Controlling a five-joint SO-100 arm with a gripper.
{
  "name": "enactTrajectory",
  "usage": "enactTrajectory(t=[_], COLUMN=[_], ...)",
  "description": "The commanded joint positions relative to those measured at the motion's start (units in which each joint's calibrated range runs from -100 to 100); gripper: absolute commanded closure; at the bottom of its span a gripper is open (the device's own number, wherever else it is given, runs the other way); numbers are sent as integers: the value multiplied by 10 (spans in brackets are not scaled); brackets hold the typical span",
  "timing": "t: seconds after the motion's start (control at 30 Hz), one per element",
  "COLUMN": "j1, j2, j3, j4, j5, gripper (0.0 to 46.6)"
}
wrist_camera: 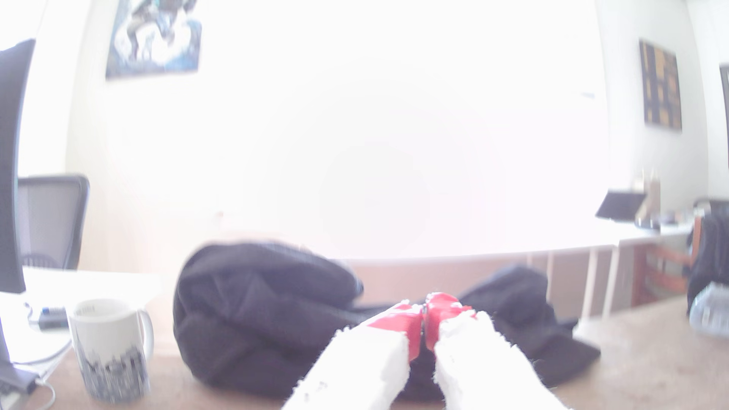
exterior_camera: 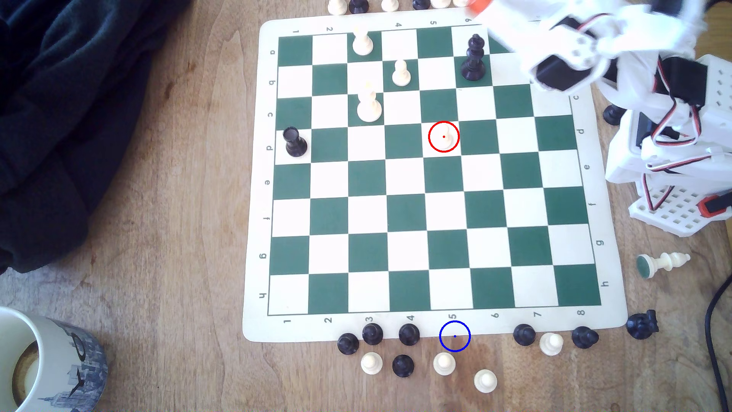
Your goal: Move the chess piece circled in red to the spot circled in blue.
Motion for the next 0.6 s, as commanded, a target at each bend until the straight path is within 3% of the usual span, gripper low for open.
enactTrajectory(t=[0.0, 0.17, 0.27, 0.37, 0.57], j1=[14, 5, -28, -56, -23], j2=[28, 72, 90, 201, 340], j3=[-142, -220, -252, -367, -475], j4=[247, 390, 445, 518, 561], j5=[2, -12, -34, -68, -79], gripper=[464, 464, 464, 464, 456])
